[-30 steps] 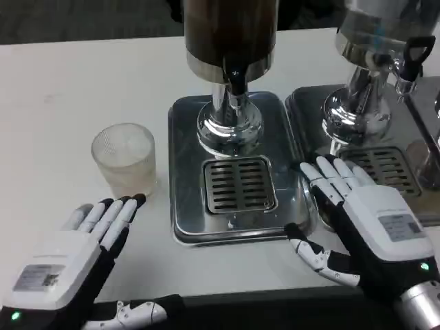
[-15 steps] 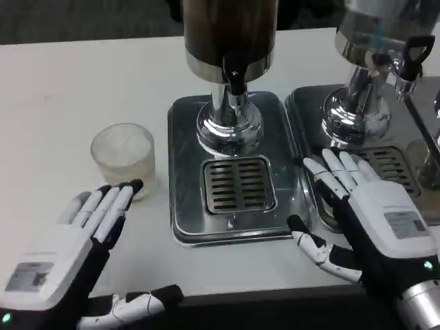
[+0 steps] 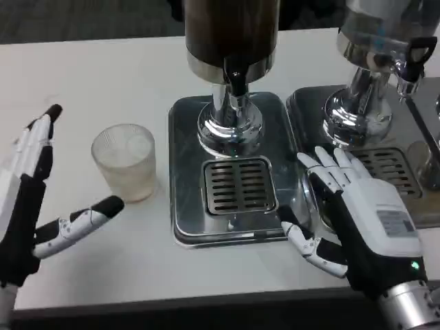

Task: Grasp the cup under the faucet to collect the drink, then remove the cup.

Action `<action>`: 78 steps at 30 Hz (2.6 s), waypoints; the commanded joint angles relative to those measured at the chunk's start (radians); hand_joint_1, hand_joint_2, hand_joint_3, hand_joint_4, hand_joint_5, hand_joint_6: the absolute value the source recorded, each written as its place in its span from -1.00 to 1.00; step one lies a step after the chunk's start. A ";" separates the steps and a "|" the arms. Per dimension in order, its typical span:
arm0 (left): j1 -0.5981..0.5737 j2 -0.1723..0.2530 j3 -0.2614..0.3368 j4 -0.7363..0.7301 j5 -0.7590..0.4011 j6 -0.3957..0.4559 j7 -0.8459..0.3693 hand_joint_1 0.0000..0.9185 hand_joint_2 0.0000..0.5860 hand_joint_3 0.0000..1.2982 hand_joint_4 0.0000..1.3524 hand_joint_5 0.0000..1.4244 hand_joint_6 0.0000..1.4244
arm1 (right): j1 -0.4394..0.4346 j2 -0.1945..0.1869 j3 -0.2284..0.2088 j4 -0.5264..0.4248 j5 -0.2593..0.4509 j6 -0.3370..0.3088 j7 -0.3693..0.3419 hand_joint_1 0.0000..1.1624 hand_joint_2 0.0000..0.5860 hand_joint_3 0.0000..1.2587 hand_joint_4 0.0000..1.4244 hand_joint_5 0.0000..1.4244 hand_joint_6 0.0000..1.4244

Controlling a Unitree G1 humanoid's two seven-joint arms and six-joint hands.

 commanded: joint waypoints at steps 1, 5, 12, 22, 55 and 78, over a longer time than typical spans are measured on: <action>-0.159 0.010 -0.033 0.223 0.000 -0.021 0.026 -0.76 -1.00 -1.00 -1.00 -0.95 -0.87 | -0.005 0.017 0.015 -0.006 0.006 0.006 -0.019 -0.34 0.52 -0.74 -0.87 -1.00 -1.00; -0.286 0.026 -0.095 0.411 0.061 -0.004 0.085 -0.71 -1.00 -1.00 -1.00 -0.89 -0.82 | -0.004 0.029 0.027 -0.013 0.002 0.009 -0.025 -0.34 0.51 -0.73 -0.85 -1.00 -1.00; -0.450 0.033 -0.182 0.668 0.056 -0.041 0.078 -0.66 -1.00 -1.00 -1.00 -0.80 -0.76 | 0.004 0.052 0.048 -0.036 -0.007 0.013 -0.039 -0.33 0.51 -0.70 -0.82 -1.00 -1.00; -0.605 -0.003 -0.269 0.849 0.037 -0.013 0.038 -0.56 -0.98 -1.00 -1.00 -0.70 -0.66 | -0.006 0.058 0.073 -0.051 -0.007 0.006 -0.043 -0.33 0.51 -0.68 -0.79 -0.97 -1.00; -0.700 -0.114 -0.261 0.926 -0.069 -0.007 -0.154 -0.11 -0.74 -0.72 -0.74 -0.41 -0.42 | 0.012 0.053 0.119 -0.104 0.003 0.022 0.021 -0.34 0.46 -0.64 -0.66 -0.86 -0.98; -0.645 -0.156 -0.206 0.897 -0.186 -0.054 -0.163 0.45 -1.00 0.11 0.22 0.48 0.83 | -0.018 0.046 0.125 -0.098 0.033 0.007 0.066 -0.29 0.51 -0.55 -0.59 -0.83 -0.99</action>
